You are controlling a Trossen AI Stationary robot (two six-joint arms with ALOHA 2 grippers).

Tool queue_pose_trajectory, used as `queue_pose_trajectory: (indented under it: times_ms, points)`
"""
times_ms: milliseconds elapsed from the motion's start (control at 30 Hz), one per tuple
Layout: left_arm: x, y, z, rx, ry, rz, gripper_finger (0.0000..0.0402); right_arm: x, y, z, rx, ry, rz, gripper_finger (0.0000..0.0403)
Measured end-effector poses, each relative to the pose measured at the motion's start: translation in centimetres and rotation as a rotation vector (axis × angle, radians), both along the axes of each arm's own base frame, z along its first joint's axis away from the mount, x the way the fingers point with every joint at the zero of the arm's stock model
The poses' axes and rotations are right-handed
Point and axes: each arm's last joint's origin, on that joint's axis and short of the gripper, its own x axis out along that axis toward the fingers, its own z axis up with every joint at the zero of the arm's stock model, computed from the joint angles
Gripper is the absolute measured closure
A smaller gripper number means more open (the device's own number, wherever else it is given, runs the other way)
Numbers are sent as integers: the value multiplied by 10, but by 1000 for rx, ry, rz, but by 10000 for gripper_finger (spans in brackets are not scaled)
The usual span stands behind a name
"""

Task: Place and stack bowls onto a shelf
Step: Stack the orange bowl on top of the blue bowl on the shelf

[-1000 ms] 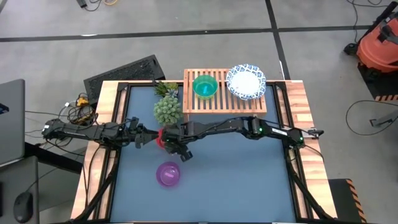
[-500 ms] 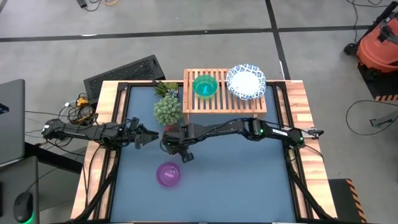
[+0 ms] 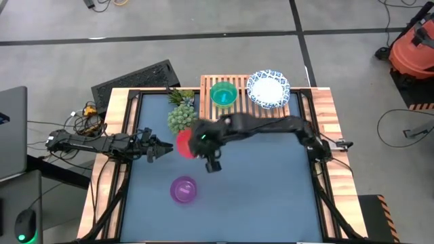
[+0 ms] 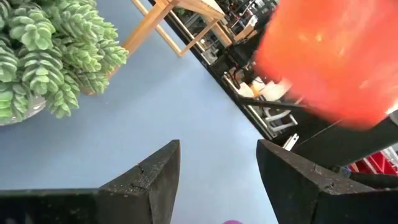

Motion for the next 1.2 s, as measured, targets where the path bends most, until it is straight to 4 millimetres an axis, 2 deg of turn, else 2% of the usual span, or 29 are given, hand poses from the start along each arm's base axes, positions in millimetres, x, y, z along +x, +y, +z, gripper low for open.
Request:
queue_pose_trajectory:
  times_ms: [100,167,267,367,533,600,667,1033,1200]
  points:
    - [0,0,0,9,0,0,205,-20,-16,35,-65,-89,-113,382]
    - [0,0,0,20,1,3,205,-30,-30,51,-144,-129,-220,382]
    - [0,0,0,25,2,8,205,-43,-56,67,-232,-159,-387,382]
    - [0,0,0,26,2,8,205,-55,-86,73,-252,-139,-518,382]
    - [0,0,0,22,1,8,205,-66,-128,58,-234,11,-647,382]
    - [0,0,0,16,1,3,205,-71,-139,51,-214,86,-662,382]
    - [0,0,0,15,1,-7,205,-65,-147,41,-209,118,-669,382]
    - [0,-1,0,11,4,-28,205,-56,-160,8,-141,276,-618,382]
    - [0,-1,0,11,4,-28,205,-58,-158,9,-148,290,-610,377]
